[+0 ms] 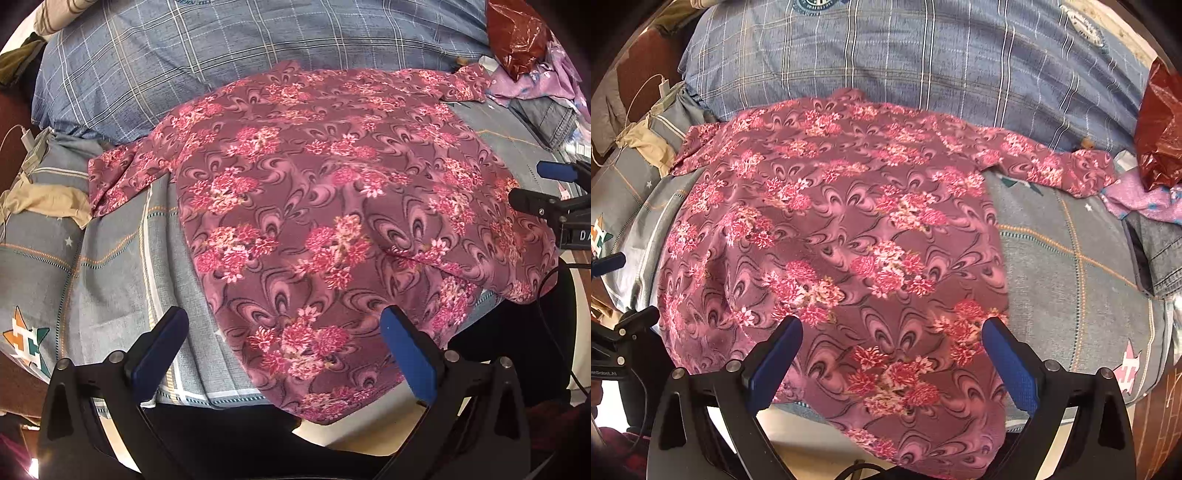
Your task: Fold small clothes
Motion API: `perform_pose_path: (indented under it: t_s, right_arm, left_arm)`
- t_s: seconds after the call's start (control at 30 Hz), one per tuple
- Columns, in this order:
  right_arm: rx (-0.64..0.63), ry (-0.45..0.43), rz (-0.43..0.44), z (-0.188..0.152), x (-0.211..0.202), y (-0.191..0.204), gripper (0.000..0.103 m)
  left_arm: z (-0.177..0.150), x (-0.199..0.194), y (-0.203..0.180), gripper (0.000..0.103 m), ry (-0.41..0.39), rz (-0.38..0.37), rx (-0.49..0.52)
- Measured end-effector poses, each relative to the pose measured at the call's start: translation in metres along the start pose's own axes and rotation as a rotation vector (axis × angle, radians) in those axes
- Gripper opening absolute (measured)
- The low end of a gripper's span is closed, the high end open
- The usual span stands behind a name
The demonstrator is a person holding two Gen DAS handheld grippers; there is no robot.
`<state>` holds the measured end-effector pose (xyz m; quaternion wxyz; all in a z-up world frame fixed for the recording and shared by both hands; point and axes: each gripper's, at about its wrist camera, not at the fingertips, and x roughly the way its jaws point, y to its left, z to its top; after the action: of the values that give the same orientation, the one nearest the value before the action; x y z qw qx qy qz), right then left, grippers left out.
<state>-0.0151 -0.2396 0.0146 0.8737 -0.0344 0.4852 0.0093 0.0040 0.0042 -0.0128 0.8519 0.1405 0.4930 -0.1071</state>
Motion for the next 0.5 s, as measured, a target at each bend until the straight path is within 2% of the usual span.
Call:
perform_pose_path:
  t_s: [0.2,0.5]
  right_arm:
    - [0.023,-0.030,0.019,-0.011,-0.003,-0.009,0.098]
    - [0.092,-0.040,0.039,-0.017,-0.004,-0.027,0.098]
  left_arm:
    - [0.009,-0.004,-0.007,0.103,0.020,-0.049,0.000]
    - [0.020,-0.003,-0.008,0.103,0.007,-0.024,-0.010]
